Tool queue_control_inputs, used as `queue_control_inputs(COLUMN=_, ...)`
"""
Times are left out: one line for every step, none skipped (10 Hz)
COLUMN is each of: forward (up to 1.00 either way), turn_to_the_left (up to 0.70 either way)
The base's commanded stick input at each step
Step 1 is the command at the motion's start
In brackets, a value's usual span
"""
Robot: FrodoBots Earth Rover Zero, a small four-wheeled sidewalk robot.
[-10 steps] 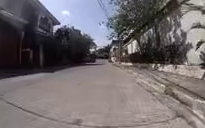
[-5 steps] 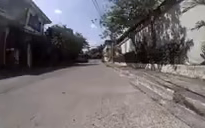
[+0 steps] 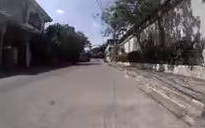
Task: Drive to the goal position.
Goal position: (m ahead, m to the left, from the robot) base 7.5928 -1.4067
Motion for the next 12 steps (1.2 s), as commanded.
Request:
queue_control_inputs(forward=1.0, turn_to_the_left=0.0)
queue_control_inputs(forward=1.0, turn_to_the_left=0.0)
queue_control_inputs(forward=1.0, turn_to_the_left=0.0)
queue_control_inputs(forward=1.0, turn_to_the_left=0.0)
queue_control_inputs(forward=1.0, turn_to_the_left=0.0)
queue_control_inputs(forward=1.0, turn_to_the_left=0.0)
queue_control_inputs(forward=1.0, turn_to_the_left=0.0)
queue_control_inputs(forward=1.0, turn_to_the_left=0.0)
queue_control_inputs(forward=1.0, turn_to_the_left=-0.2)
queue_control_inputs(forward=1.0, turn_to_the_left=-0.4)
queue_control_inputs(forward=1.0, turn_to_the_left=-0.4)
queue_control_inputs(forward=1.0, turn_to_the_left=-0.27)
